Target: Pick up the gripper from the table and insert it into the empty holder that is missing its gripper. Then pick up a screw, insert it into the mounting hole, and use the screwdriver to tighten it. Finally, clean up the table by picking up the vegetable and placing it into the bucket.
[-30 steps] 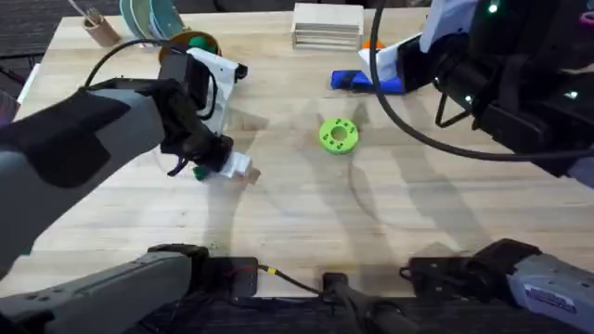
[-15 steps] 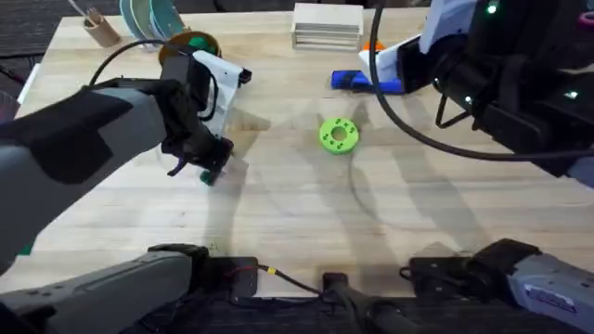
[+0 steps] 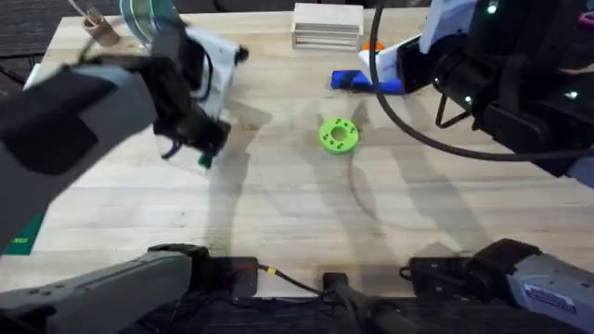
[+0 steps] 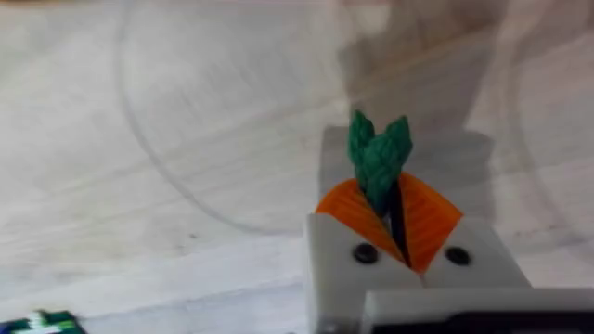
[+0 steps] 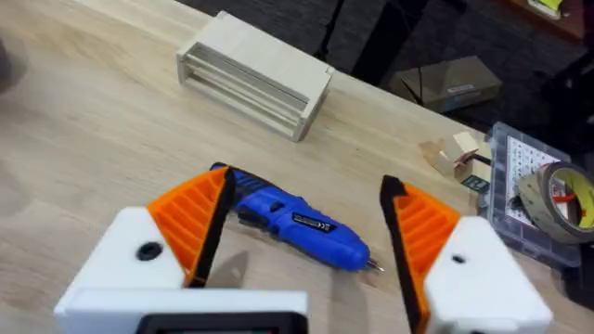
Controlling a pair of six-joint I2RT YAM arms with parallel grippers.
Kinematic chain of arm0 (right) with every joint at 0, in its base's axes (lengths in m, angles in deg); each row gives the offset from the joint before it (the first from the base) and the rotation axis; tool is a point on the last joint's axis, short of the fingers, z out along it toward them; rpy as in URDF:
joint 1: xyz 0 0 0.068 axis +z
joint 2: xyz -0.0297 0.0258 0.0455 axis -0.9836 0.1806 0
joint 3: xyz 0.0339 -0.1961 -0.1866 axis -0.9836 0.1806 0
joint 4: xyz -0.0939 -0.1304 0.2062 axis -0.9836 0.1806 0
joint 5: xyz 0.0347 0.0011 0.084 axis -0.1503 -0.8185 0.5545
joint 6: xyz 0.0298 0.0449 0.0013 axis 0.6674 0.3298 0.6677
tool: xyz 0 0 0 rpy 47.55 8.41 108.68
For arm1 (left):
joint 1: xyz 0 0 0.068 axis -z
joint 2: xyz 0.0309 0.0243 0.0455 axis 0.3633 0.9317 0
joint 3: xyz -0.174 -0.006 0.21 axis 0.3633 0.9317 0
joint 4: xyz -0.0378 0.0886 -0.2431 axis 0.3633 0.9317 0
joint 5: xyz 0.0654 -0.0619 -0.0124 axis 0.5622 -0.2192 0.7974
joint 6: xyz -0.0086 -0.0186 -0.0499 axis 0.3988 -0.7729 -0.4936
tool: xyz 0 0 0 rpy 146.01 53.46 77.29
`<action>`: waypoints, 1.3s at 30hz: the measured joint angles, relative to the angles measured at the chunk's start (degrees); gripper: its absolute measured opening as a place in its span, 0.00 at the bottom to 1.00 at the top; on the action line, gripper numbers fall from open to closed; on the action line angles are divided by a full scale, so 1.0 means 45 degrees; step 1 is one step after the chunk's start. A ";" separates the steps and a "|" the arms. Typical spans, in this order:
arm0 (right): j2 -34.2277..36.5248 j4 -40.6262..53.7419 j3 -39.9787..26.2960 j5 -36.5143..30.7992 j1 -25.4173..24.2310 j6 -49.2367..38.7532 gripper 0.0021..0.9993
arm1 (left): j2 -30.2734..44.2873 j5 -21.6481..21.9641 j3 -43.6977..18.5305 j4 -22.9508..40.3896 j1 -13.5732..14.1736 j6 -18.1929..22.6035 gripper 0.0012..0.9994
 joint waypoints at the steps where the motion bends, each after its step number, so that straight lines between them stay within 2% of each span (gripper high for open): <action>1: 0.0000 0.0000 0.0000 0.0002 0.0000 0.0000 0.99 | 0.0000 0.0000 -0.0439 0.0050 0.0000 0.0000 0.02; 7: 0.0000 0.0019 0.0000 0.0002 0.0000 0.0000 0.99 | 0.0004 0.0000 -0.3133 -0.0419 0.0000 0.0005 0.02; 12: 0.0000 0.0355 0.0000 0.0001 0.0000 0.0000 0.99 | 0.0000 -0.0010 -0.4644 -0.3151 -0.0164 -0.0008 0.02; 16: 0.0000 0.0717 0.0000 0.0000 0.0000 0.0000 0.99 | 0.0031 -0.0007 -0.4762 -0.5134 -0.0861 -0.0931 0.02; 19: 0.0000 0.0828 0.0000 0.0003 0.0000 0.0000 0.99 | 0.0305 0.0000 -0.4762 -0.5809 -0.1419 -0.1723 0.02; 22: 0.0000 0.0833 0.0000 0.0000 0.0000 0.0000 0.99 | 0.0838 0.0005 -0.4762 -0.6036 -0.1721 -0.2183 0.02; 31: 0.0000 0.0840 0.0000 0.0002 0.0000 0.0000 0.99 | 0.3007 0.0000 -0.4762 -0.6205 -0.1768 -0.2672 0.02; 36: 0.0000 0.0837 0.0000 0.0003 0.0000 0.0000 0.99 | 0.3238 0.0355 -0.4762 -0.6226 -0.1813 -0.2736 0.02; 39: 0.0000 0.0840 0.0000 0.0000 0.0000 0.0000 0.99 | 0.3240 0.0613 -0.4762 -0.6316 -0.1956 -0.3107 0.02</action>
